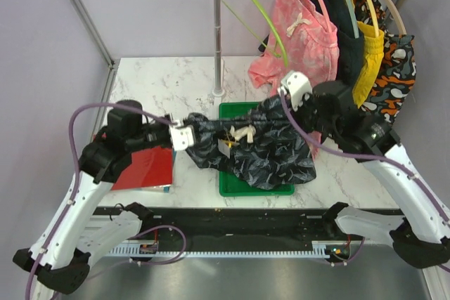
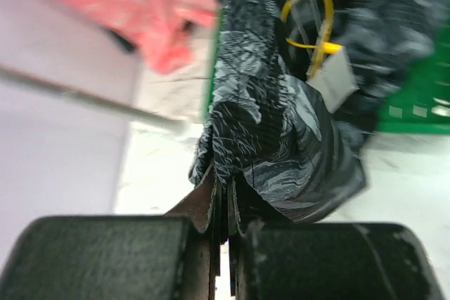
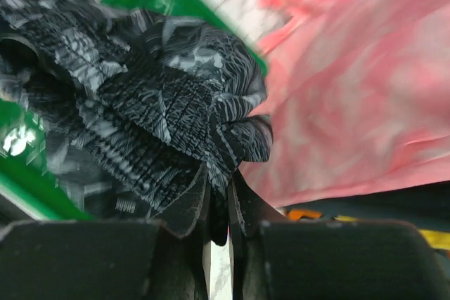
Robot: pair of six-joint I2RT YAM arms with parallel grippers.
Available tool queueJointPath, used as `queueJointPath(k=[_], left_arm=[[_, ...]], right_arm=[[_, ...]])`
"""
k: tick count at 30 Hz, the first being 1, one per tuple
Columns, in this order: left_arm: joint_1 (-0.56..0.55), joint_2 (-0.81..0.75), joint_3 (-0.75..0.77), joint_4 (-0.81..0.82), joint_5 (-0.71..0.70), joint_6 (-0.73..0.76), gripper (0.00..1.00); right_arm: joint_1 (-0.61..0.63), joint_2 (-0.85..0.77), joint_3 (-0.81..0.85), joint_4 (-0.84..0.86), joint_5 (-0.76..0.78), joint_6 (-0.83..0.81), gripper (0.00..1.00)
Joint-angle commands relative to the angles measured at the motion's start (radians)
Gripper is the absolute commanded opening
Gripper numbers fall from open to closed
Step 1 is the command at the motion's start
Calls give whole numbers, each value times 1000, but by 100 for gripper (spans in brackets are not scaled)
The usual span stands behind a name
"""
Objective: Place the shorts on the hanger
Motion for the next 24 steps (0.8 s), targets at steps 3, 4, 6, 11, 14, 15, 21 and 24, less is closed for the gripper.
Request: queueJointPath(k=[3,4,6,11,14,15,21,24], left_arm=[[-154,-33,-248,-163,48,83,2],[-178,-27,-274,-161,27,80,2],[-214,9,-340,-129,7,73,2],[-231,68,-464,-19,-64,40,2],[-274,21,-504,-44,-46,48,2],[-304,-1,-506,-72,-24,57,6],[-398,-170,-465,-343,122,132,53],[-400,-170,-405,-377,113,73,59]], right_arm=[[-5,-27,-355,-85,-80,-105,0],[-5,-9,-367,-82,-92,-105,0],[-5,11,-392,-65,-117,-102,4],[-10,97,-478,-29,-158,-86,10],[-25,123,-477,-55,-212,-82,22],[-33,127,-472,-69,-219,-80,26],[-37,58,-377,-227,-307,-187,66],[-37,1,-329,-293,-334,-256,78]])
